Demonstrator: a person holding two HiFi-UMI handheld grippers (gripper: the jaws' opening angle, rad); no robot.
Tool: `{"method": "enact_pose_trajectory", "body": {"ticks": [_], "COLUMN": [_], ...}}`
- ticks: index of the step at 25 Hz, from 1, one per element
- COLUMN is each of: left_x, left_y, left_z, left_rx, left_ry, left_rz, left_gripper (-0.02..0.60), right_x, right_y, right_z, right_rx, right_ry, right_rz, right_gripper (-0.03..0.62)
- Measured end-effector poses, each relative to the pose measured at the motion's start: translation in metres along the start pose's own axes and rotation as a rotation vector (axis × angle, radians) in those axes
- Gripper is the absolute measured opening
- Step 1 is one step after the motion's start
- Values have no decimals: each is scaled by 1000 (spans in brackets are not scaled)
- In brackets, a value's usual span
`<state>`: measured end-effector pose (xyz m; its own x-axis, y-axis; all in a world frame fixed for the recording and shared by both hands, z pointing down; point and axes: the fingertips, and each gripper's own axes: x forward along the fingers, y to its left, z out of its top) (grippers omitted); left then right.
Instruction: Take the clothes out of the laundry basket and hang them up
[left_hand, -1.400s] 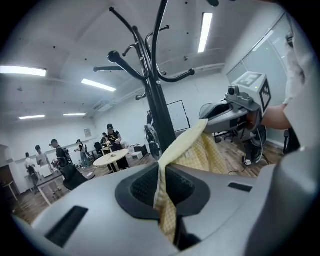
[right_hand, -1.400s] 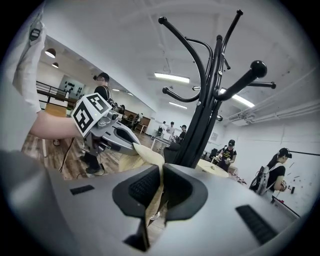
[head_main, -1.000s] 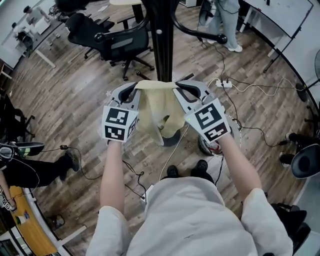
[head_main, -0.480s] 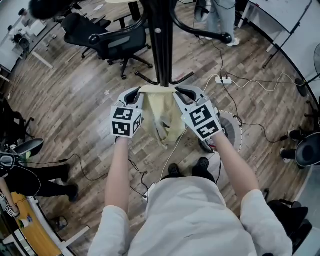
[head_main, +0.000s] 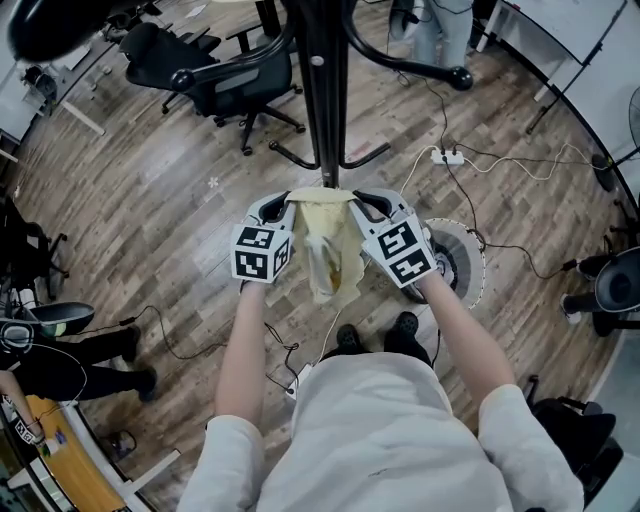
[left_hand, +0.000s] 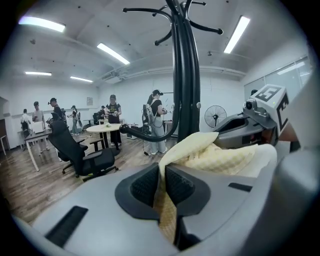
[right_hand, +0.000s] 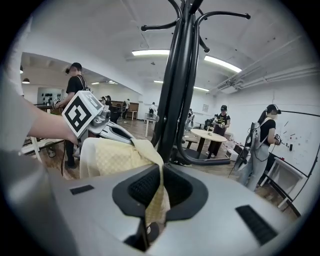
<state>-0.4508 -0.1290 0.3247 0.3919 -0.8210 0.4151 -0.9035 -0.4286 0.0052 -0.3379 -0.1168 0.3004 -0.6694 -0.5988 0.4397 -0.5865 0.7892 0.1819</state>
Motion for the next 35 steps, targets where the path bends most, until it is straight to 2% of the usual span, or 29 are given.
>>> {"method": "enact_pose_trajectory", "body": {"ticks": [10, 21, 33, 35], "left_x": [6, 19, 14, 13], "left_y": [-17, -46, -47, -43], "left_z": [-28, -48, -48, -49], "left_rx": [-44, -49, -57, -61], "left_ry": [33, 53, 39, 39], "left_rz": [-53, -108, -97, -84], "left_gripper": [37, 35, 38, 84], "right_x": [10, 25, 17, 15], "right_y": [15, 29, 22, 20], "right_z": [-29, -34, -35, -34], "right_rx": [86, 149, 131, 129], "right_ry": [28, 19, 22, 23], "right_rz": [20, 44, 4, -1], "right_gripper": [25, 20, 29, 45]}}
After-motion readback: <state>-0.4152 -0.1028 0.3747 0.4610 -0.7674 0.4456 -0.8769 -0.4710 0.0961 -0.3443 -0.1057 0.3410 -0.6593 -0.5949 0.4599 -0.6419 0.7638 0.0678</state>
